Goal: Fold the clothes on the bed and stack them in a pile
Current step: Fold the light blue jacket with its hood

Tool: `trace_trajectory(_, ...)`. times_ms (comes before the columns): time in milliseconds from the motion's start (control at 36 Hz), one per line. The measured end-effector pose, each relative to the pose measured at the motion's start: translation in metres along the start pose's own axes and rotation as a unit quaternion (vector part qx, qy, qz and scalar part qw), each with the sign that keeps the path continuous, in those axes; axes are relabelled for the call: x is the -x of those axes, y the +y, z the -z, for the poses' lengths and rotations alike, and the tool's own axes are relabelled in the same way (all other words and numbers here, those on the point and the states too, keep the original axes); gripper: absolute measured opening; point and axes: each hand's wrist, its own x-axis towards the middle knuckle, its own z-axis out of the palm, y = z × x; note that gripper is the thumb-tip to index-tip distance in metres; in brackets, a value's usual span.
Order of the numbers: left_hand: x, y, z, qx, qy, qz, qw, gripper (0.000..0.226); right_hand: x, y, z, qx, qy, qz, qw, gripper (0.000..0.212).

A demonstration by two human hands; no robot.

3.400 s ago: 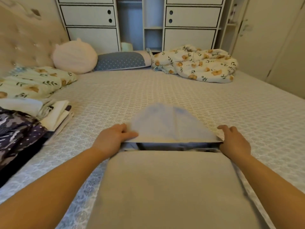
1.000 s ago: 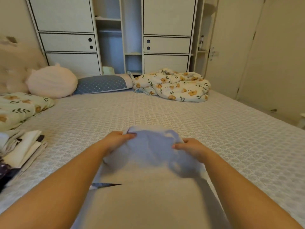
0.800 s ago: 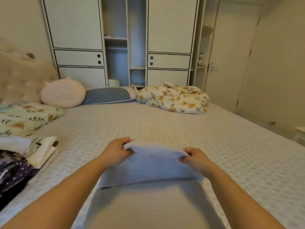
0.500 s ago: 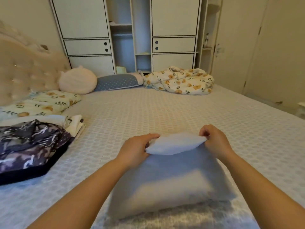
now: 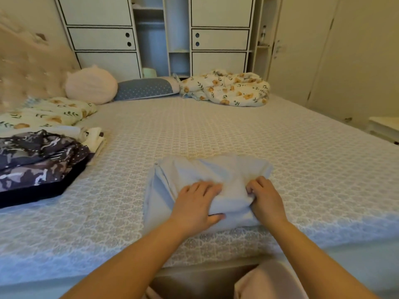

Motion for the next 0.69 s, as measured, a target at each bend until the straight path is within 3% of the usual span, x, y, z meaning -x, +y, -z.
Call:
trace_trajectory(56,-0.007,0.006,0.000,-0.007,0.018,0.009,1.000,0.062,-0.001,0.002,-0.004,0.003,-0.027,-0.017,0.999,0.008)
trace_trajectory(139,-0.010,0.012,0.007,-0.037,0.081,-0.053,0.995,0.046,0.001,0.008,-0.004,-0.002,-0.073,-0.031,0.997,0.015)
trace_trajectory(222,-0.007,0.016,0.008,-0.083,0.106,-0.088,0.987,0.047,0.002,0.014,0.004,-0.014,-0.121,-0.054,0.991,0.021)
trace_trajectory(278,-0.005,0.020,0.001,-0.103,0.094,-0.093,0.986,0.051,-0.006,0.010,0.014,-0.009,-0.111,-0.094,0.989,0.020)
trace_trajectory(333,-0.004,0.030,-0.004,-0.104,0.063,-0.078,0.990,0.053,-0.022,-0.005,0.021,0.020,-0.044,-0.098,0.994,0.016)
trace_trajectory(389,0.003,0.039,-0.007,-0.072,0.031,-0.045,0.996,0.054,-0.039,-0.028,0.017,0.051,0.005,-0.041,0.998,0.020)
trace_trajectory(472,0.012,0.041,-0.017,0.027,-0.049,-0.014,0.998,0.059,-0.049,-0.052,-0.005,0.043,-0.100,0.009,0.994,0.038)
trace_trajectory(556,0.019,0.026,-0.011,0.077,-0.019,-0.010,0.997,0.054,-0.031,-0.046,-0.038,0.103,-0.193,-0.004,0.976,0.045)
trace_trajectory(611,0.012,0.005,0.000,0.104,0.038,0.046,0.993,0.047,-0.025,-0.039,-0.048,0.116,-0.186,-0.010,0.976,0.047)
trace_trajectory(694,-0.013,-0.024,0.012,0.021,0.119,0.147,0.982,0.033,-0.028,-0.038,-0.052,0.126,-0.174,-0.002,0.977,0.047)
